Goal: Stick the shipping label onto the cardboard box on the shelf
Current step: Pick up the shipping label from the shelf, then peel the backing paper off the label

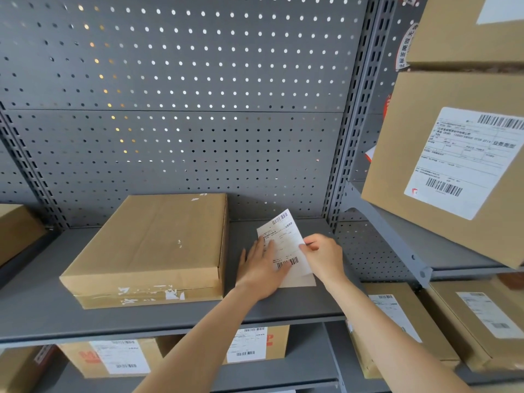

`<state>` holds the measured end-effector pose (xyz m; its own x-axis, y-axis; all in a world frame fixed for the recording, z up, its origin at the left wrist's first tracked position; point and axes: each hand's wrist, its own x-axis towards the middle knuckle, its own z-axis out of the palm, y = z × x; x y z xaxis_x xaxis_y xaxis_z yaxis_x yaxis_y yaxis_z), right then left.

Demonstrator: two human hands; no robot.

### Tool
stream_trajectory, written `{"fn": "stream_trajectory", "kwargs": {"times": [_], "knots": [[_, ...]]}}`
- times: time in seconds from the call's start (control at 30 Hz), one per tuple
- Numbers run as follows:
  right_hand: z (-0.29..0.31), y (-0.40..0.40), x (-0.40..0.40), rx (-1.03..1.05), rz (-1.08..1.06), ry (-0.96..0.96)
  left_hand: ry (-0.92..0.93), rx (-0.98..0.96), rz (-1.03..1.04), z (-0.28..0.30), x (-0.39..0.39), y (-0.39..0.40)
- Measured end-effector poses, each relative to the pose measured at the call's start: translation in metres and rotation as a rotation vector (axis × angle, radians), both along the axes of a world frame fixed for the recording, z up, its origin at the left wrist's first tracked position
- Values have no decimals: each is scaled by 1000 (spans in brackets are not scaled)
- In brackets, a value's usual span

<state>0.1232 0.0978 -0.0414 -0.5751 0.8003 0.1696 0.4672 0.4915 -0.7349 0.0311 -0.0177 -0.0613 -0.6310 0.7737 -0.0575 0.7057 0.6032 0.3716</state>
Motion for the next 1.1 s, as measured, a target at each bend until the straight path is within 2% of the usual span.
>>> {"fn": "stream_trajectory", "kwargs": {"times": [0.17,0.37,0.53,0.77,1.1], "knots": [[10,-1,2,-191,-40,126,-32,122,42,9,1,0],[36,-3,-3,-257,-54,291,1,387,54,37,2,2],[65,-10,-15,-283,-44,402,30,521,62,65,-9,1],[97,-31,-43,-273,-7,477,-47,679,103,98,-38,-13],[112,-87,-113,-343,84,533,-218,928,210,126,-92,-81]]}}
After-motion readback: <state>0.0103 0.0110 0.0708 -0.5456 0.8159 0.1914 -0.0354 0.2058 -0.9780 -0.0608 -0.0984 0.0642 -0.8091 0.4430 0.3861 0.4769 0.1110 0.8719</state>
